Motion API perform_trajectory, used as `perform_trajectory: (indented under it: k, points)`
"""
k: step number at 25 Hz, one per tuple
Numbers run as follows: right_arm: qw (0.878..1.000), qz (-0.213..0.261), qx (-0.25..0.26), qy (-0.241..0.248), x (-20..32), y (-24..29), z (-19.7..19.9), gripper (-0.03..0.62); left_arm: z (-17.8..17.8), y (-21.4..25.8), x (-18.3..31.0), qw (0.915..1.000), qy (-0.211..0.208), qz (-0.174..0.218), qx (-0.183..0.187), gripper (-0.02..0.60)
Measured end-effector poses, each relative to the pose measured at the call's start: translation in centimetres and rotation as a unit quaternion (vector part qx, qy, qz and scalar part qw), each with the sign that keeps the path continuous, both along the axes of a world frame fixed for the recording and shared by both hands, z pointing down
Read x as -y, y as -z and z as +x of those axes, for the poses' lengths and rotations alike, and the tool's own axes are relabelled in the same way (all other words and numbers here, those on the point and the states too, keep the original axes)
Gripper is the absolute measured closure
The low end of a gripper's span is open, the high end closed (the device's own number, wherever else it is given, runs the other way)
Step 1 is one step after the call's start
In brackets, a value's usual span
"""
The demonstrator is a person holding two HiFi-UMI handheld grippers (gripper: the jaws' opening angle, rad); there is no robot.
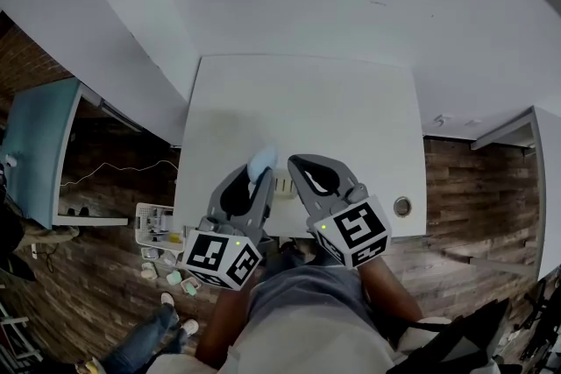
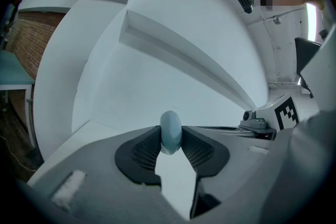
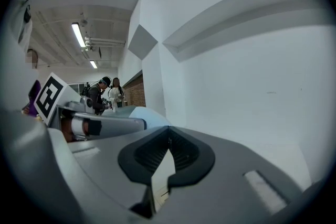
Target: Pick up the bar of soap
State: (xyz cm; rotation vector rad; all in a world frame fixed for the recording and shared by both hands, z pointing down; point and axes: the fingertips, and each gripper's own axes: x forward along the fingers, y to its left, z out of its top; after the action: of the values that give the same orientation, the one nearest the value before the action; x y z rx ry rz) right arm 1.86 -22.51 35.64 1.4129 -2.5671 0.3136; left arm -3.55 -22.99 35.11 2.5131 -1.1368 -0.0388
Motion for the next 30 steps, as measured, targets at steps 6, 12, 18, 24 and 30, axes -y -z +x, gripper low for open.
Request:
perform_trajectory:
  k: [6, 12, 18, 24, 30]
  points:
    - [1.0, 0.014, 0.001, -0.003, -0.2, 1.5, 0.0, 0.591, 0.0, 2.2, -0.2, 0.9999, 0.001, 0.013, 0.007, 0.46]
    - [1.0, 0.019, 0.003, -0.005, -0.3, 2.1, 0.1, 0.591, -0.2, 2.5, -0.4, 0.9995, 0.004, 0.02, 0.022, 0.46]
    - [1.0, 0.014, 0.0, -0.002, -0.6, 1.8, 0.0, 0.592, -0.2, 1.8, -0.6, 0.9996, 0.004, 0.021, 0.019, 0.46]
    - [1.0, 0.008, 0.004, -0.001, -0.8, 1.6, 0.1, 0.592, -0.3, 1.7, -0.7, 0.9997, 0.005, 0.017, 0.019, 0.46]
    - [1.0, 0.01, 0.004, 0.001, -1.0, 1.7, 0.0, 0.592, -0.4, 1.7, -0.9, 0.9996, 0.008, 0.015, 0.022, 0.46]
